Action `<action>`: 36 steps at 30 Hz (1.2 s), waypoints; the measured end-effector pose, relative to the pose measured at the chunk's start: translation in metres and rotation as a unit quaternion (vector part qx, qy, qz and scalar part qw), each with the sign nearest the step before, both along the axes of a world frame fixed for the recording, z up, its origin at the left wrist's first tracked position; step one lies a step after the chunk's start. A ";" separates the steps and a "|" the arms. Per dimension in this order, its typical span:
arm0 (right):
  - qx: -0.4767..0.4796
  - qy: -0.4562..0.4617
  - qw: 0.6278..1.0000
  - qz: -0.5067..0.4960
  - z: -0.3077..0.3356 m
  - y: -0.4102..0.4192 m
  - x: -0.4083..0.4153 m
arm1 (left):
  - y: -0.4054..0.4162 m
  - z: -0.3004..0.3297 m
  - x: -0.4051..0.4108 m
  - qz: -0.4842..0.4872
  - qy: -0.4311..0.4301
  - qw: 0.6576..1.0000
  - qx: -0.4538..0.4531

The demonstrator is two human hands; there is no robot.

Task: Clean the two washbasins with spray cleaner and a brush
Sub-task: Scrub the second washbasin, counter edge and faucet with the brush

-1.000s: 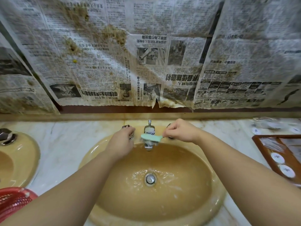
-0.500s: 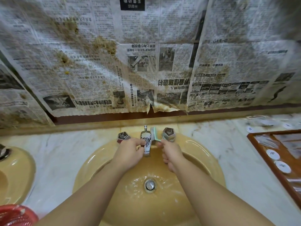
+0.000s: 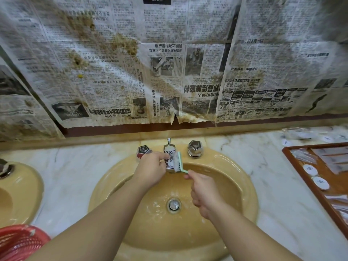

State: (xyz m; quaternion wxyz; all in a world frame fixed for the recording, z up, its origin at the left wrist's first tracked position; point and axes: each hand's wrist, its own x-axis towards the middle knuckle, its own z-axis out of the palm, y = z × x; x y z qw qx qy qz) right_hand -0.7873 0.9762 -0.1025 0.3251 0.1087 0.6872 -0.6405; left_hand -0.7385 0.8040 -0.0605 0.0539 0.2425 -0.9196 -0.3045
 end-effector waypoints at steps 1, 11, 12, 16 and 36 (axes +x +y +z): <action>0.008 -0.001 1.000 0.000 0.003 -0.004 -0.004 | 0.000 -0.001 0.001 0.003 0.003 1.000 0.000; 0.387 0.302 0.845 0.210 0.028 -0.051 -0.050 | 0.000 -0.006 0.000 -0.014 0.003 1.000 -0.005; 0.408 0.304 0.832 0.220 0.028 -0.049 -0.041 | -0.001 -0.007 0.000 -0.017 0.001 1.000 -0.005; 0.417 0.306 0.820 0.244 0.027 -0.048 -0.034 | -0.003 -0.009 0.002 -0.026 0.004 1.000 0.003; 0.397 0.222 0.866 0.205 0.028 -0.065 -0.040 | -0.012 -0.017 0.004 -0.070 0.029 0.997 0.001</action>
